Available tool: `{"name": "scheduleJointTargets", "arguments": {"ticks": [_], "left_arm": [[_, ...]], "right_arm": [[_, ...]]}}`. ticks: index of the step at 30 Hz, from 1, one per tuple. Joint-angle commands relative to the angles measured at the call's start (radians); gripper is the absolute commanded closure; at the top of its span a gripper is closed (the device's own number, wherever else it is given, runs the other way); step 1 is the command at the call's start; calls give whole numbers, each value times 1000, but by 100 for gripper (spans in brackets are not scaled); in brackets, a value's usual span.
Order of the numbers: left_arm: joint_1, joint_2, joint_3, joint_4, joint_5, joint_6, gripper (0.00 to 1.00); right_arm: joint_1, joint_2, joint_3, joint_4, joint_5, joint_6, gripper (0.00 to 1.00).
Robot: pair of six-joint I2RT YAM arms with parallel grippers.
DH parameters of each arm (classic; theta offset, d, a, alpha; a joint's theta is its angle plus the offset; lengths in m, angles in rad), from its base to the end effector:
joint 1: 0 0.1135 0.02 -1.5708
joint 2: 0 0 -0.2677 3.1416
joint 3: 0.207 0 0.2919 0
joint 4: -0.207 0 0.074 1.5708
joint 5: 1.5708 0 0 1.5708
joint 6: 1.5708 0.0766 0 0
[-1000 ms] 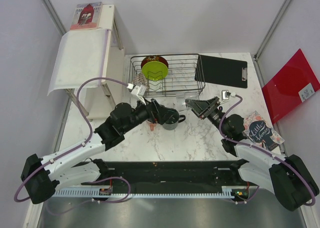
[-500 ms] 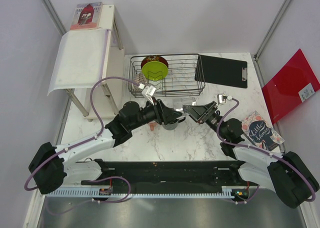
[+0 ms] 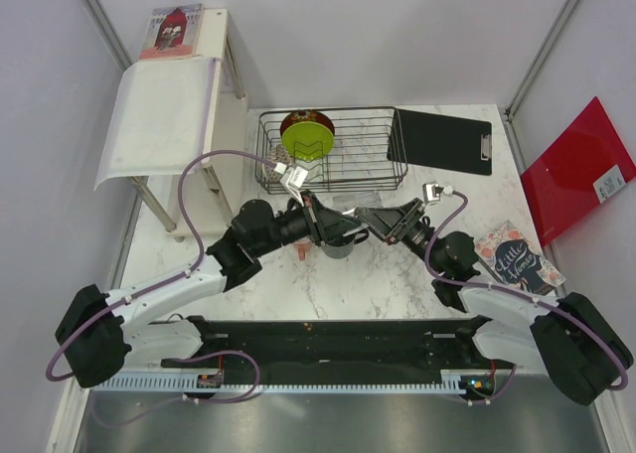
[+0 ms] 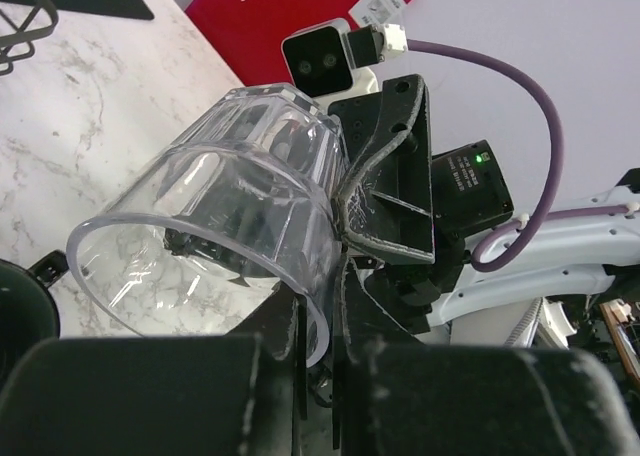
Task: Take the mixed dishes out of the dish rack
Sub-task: Pick up the cup from the dish rack.
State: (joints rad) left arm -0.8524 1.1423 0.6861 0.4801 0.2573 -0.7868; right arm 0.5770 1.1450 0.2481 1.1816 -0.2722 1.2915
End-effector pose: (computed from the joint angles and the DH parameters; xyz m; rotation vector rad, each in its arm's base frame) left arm 0.2089 -0.2686 0.2885 0.2871 1.7290 -1.4541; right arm 0.2204 0.1680 0.2130 0.2675 1.5000 1.7306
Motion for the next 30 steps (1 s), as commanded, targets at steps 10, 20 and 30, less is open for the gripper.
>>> {"name": "scheduleJointTargets", "arguments": {"ticks": [10, 20, 30], "left_arm": [[-7, 65, 260, -523, -115, 214, 98], [-48, 296, 587, -909, -279, 398, 98], [-232, 761, 1178, -1271, -434, 621, 98]], "right_arm": [[15, -313, 422, -1211, 556, -584, 2], [17, -444, 459, -1416, 870, -603, 2], [15, -533, 451, -1467, 924, -630, 2]]}}
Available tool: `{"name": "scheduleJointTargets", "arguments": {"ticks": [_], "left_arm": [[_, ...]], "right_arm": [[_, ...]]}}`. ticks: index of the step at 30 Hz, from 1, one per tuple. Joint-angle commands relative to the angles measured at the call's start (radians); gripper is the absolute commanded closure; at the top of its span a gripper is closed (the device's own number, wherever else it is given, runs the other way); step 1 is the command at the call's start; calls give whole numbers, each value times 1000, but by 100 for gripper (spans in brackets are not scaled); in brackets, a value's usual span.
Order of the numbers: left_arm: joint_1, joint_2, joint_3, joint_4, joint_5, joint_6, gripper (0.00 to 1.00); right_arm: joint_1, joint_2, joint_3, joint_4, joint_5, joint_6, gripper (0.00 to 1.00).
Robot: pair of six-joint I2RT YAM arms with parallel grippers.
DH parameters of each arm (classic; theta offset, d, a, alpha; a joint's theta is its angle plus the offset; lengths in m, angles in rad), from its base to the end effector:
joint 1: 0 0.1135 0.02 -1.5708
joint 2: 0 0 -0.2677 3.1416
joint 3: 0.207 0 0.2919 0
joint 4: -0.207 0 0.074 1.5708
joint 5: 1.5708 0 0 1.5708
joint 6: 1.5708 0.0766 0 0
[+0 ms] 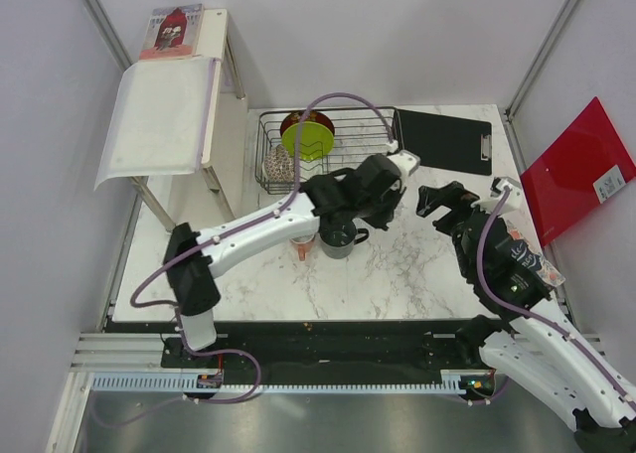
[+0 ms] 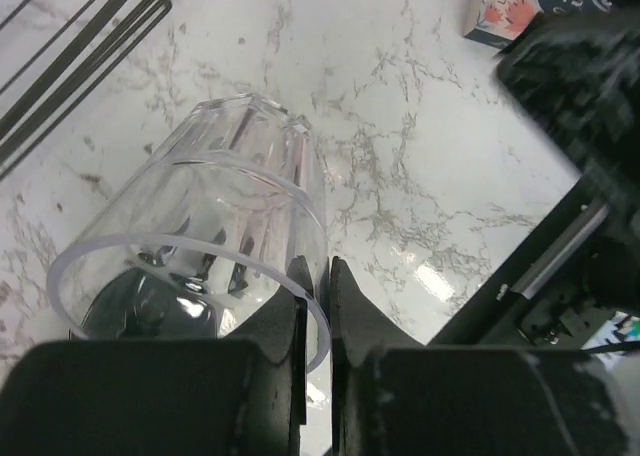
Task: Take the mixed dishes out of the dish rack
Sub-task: Pick up the cup from the dish rack, then place the cup at the center of the board.
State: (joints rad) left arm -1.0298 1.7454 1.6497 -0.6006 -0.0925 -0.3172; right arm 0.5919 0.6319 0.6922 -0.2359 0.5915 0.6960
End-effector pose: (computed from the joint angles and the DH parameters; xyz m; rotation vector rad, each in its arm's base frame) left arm 0.2491 -0.4009 0.3132 0.7676 2.2074 -0.5967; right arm 0.2072 0.0879 0.3247 0.5165 1.6573 0.4365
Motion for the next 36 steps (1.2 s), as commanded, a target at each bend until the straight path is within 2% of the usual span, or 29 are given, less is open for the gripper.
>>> {"name": "scheduleJointTargets", "arguments": {"ticks": [1, 5, 8, 16, 23, 28, 36], "left_arm": [[-61, 189, 252, -217, -85, 168, 98], [-70, 333, 431, -326, -32, 191, 98], [-75, 419, 510, -406, 25, 202, 98], [-82, 503, 550, -458, 16, 218, 98], [-96, 540, 561, -462, -4, 227, 98], [-107, 580, 602, -467, -19, 239, 98], [-124, 651, 668, -499, -136, 270, 98]], "right_arm": [[0, -34, 10, -57, 76, -38, 2], [-1, -66, 21, -88, 96, -53, 2], [0, -84, 26, -105, 105, -56, 2], [0, -90, 4, -117, 103, -24, 2], [0, -245, 21, -125, 182, -21, 2], [0, -256, 69, -155, 180, -44, 2], [0, -258, 49, -164, 145, -15, 2]]}}
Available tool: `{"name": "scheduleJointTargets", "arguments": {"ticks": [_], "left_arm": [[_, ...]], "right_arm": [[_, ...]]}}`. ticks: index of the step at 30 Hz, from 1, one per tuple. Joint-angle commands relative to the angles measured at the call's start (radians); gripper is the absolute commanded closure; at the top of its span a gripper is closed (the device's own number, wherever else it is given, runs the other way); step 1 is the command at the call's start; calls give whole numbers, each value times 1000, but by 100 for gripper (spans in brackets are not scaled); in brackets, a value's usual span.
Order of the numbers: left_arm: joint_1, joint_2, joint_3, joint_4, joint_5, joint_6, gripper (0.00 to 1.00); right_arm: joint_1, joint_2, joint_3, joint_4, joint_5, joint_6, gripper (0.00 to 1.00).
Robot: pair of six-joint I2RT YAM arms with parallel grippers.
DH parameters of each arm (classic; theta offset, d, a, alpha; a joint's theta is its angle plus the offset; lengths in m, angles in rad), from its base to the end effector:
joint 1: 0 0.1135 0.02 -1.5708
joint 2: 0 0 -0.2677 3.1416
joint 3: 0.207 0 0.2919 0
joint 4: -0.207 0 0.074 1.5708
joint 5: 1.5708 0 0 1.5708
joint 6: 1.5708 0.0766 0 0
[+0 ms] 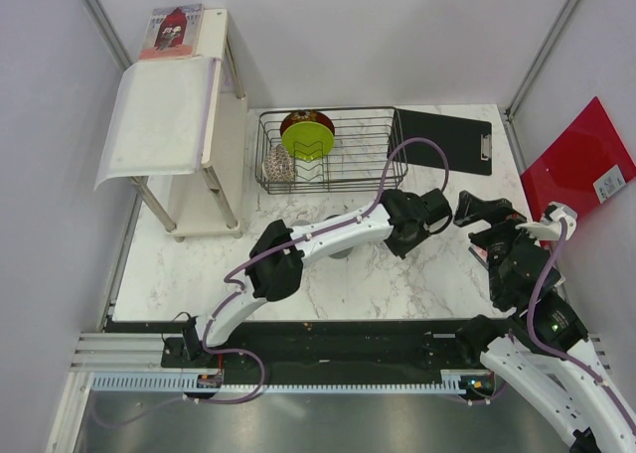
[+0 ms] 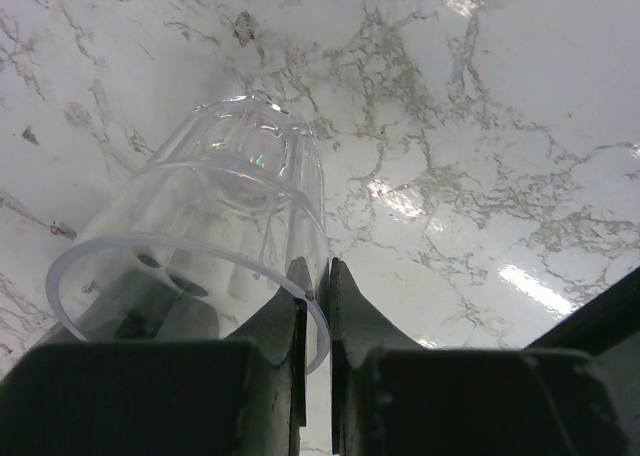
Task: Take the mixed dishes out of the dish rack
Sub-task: Place the cup at the center of the board.
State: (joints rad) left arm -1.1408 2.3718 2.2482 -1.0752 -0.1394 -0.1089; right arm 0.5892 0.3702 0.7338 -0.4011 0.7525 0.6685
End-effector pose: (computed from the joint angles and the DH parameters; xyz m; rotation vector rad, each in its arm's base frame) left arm 0.2421 -0.5024 0.1845 1.3281 2.4149 -0.1473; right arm 0.1504 0.0376 0.3631 0.6321 1.4815 0.3719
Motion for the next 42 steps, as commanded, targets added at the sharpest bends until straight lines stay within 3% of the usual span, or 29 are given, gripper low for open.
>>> {"name": "scheduleJointTargets", "arguments": {"ticks": [1, 8, 15, 19, 22, 23, 29, 34, 36, 42], "left_arm": [[-14, 29, 80, -26, -103, 66, 98], [-16, 44, 93, -34, -244, 98, 98], [-16, 63, 94, -32, -266, 104, 97], [-19, 53, 97, -29, -272, 103, 80], [-19, 38, 97, -23, -264, 100, 64], [-17, 32, 97, -22, -261, 100, 53], [-22, 18, 99, -19, -261, 92, 24], [-22, -20, 129, -3, -278, 66, 16], [-22, -49, 136, 17, -273, 61, 1], [-17, -175, 125, 124, -241, 29, 1]], "right_arm": [[3, 6, 6, 1, -19, 11, 2], [3, 15, -1, 1, -22, 6, 2], [3, 29, -5, 2, -30, 8, 2], [1, 21, -7, 2, -24, 5, 2], [3, 18, -7, 2, -22, 0, 2], [3, 18, -5, 2, -22, 2, 2], [3, 16, 9, 2, -15, -7, 2], [3, 18, 41, 4, 13, -30, 2], [3, 21, 56, 2, 28, -46, 2], [3, 18, 91, 4, 44, -61, 2]]}}
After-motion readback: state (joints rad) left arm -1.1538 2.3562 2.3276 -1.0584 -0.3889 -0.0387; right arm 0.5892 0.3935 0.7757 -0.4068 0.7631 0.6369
